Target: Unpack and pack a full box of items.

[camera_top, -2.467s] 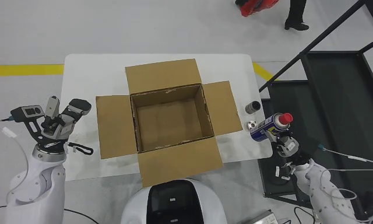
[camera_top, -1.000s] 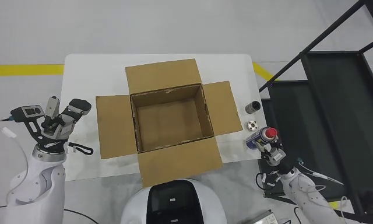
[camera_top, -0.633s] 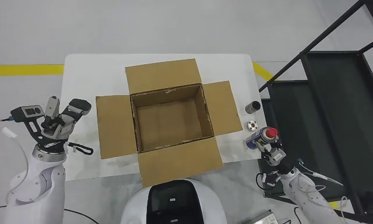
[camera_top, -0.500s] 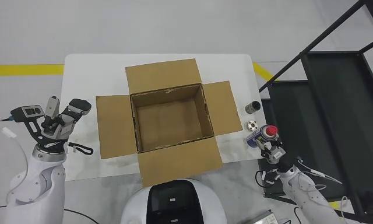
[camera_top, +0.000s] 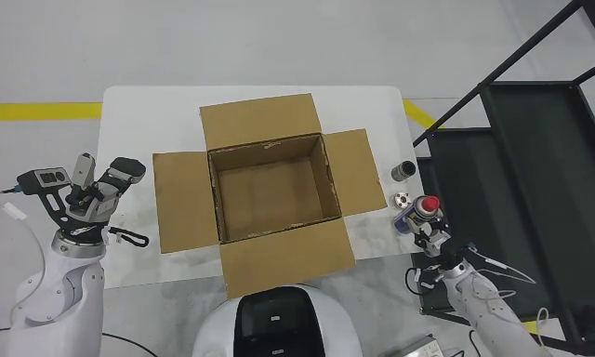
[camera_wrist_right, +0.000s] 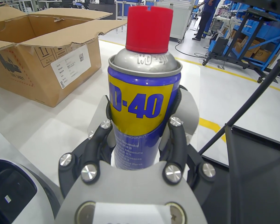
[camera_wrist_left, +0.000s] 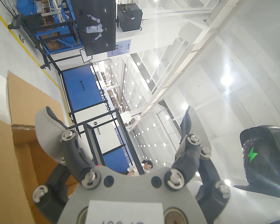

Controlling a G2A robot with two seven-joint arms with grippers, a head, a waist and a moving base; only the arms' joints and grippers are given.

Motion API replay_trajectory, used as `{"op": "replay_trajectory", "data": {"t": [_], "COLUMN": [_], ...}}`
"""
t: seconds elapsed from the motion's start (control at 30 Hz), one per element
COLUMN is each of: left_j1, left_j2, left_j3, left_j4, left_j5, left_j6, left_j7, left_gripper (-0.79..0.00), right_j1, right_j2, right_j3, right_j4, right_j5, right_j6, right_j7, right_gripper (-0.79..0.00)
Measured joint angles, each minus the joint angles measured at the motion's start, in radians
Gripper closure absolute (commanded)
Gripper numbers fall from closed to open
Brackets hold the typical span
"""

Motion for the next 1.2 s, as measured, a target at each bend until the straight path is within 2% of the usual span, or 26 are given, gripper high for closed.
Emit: {"op": "replay_trajectory", "data": {"t": [0.57, 0.6, 0.63, 0.67, 0.7, 1.0, 1.2], "left_j1": [0.0, 0.0, 0.0, 0.0, 0.0, 0.0, 0.0], "left_j2": [0.0, 0.0, 0.0, 0.0, 0.0, 0.0, 0.0], "left_j3": [0.0, 0.0, 0.0, 0.0, 0.0, 0.0, 0.0], "left_j4": [0.0, 0.0, 0.0, 0.0, 0.0, 0.0, 0.0], "left_j5": [0.0, 0.0, 0.0, 0.0, 0.0, 0.0, 0.0], "left_j6": [0.0, 0.0, 0.0, 0.0, 0.0, 0.0, 0.0], "left_j7": [0.0, 0.0, 0.0, 0.0, 0.0, 0.0, 0.0], "left_gripper": [-0.785, -0.785, -0.785, -0.785, -0.785, -0.785, -0.785], "right_j1": [0.099, 0.103, 0.107, 0.113, 0.116, 0.133, 0.107], "right_j2": [-0.038, -0.04, -0.042, -0.044, -0.046, -0.049, -0.04], "right_j3": [-0.061, -0.064, -0.067, -0.07, -0.072, -0.082, -0.075], "right_j4": [0.181, 0.189, 0.197, 0.207, 0.214, 0.264, 0.246], "right_j5": [-0.004, -0.004, -0.004, -0.004, -0.004, -0.011, 0.004], "right_j6": [-0.011, -0.013, -0.014, -0.016, -0.018, -0.04, -0.026], "right_j7": [-0.033, -0.033, -0.034, -0.036, -0.037, -0.075, -0.094], "right_gripper": [0.0, -0.049, -0.231, -0.656, -0.785, -0.785, -0.785]}}
